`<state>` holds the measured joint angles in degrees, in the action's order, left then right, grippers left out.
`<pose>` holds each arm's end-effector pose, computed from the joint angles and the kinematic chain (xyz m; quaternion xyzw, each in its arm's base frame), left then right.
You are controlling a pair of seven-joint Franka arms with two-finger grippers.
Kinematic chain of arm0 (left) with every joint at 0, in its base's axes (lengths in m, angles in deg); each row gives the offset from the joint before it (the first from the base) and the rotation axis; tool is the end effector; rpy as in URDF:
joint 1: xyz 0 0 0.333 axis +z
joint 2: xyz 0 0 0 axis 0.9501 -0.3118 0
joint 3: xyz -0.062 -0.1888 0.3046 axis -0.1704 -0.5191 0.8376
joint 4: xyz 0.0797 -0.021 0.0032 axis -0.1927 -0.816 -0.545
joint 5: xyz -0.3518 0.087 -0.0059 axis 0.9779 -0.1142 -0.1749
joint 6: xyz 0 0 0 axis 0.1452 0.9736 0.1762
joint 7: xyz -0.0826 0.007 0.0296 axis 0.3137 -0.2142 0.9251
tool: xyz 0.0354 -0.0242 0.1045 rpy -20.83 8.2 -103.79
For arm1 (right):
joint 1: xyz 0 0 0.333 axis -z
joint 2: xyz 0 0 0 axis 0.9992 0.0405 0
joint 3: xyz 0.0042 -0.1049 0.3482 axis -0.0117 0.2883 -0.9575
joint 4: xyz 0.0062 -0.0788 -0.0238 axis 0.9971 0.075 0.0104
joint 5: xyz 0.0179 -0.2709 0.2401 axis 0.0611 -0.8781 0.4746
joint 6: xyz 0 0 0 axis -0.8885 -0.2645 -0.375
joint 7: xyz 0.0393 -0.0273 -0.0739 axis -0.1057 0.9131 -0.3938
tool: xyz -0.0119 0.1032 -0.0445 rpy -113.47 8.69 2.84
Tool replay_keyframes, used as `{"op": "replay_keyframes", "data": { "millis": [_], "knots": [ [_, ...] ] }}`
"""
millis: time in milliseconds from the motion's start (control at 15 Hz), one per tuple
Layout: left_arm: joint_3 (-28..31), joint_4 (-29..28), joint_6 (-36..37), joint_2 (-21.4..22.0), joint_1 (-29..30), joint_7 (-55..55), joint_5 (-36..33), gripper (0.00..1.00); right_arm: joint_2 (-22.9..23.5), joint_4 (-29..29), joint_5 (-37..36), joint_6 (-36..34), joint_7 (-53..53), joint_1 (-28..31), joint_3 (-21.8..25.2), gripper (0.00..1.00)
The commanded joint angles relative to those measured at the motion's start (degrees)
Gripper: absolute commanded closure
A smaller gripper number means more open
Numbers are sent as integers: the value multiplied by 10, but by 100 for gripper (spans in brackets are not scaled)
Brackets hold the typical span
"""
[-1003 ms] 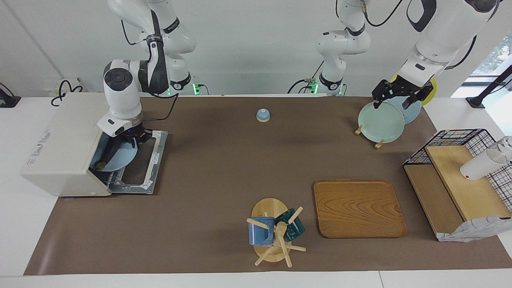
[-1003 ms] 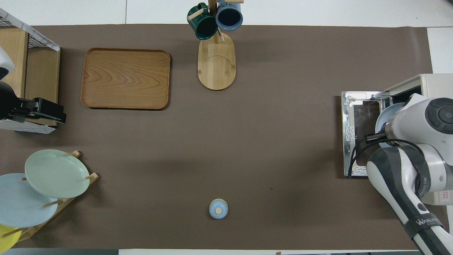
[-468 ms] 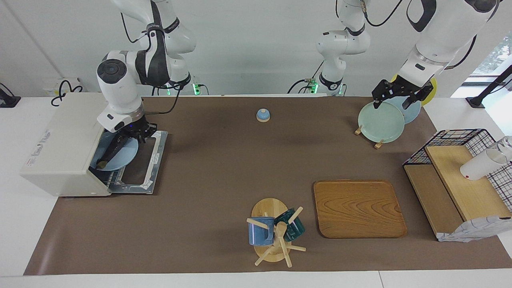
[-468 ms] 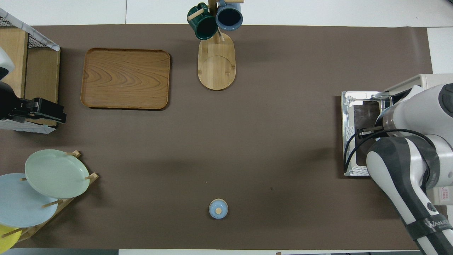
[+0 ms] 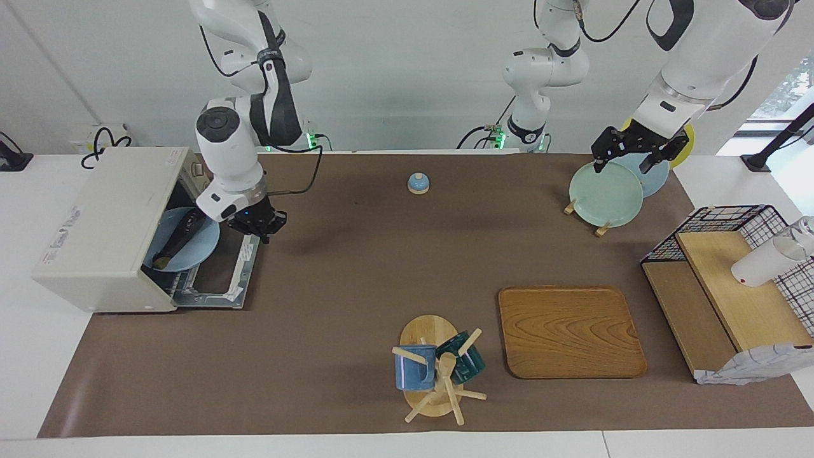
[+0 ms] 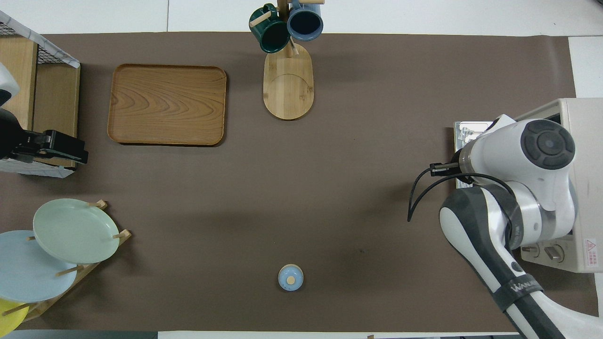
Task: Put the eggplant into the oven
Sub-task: 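Release the eggplant inside the oven and draw the right gripper back, then push the oven door shut with the right gripper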
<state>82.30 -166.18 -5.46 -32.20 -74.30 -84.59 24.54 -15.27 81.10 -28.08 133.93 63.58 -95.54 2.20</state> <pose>0.5058 -0.0567 0.6614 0.9979 -0.0518 -0.0377 0.0082 0.5076 0.0667 0.4332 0.9994 0.0243 0.0099 0.0233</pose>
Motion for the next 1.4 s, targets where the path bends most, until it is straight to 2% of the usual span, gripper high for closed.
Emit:
{"op": "replay_keyframes", "data": {
  "millis": [0, 602, 1003, 1137, 1337],
  "knots": [
    [-3, -2, 4, 8, 4, 5, -12, 0, 4, 36, 10, 51, 4, 6, 1, 100],
    [-3, -2, 4, 7, 4, 5, -12, 0, 68, 37, -8, 93, -20, 29, 4, 99],
    [-3, -2, 4, 7, 4, 5, -12, 0, 68, 34, -112, 87, -26, 36, 4, 99],
    [-3, -2, 4, 8, 4, 5, -12, 0, 68, 32, -172, 82, -29, 36, 4, 99],
    [-3, -2, 4, 8, 4, 5, -12, 0, 67, 25, -202, 78, -60, 37, 4, 98]
  ]
}}
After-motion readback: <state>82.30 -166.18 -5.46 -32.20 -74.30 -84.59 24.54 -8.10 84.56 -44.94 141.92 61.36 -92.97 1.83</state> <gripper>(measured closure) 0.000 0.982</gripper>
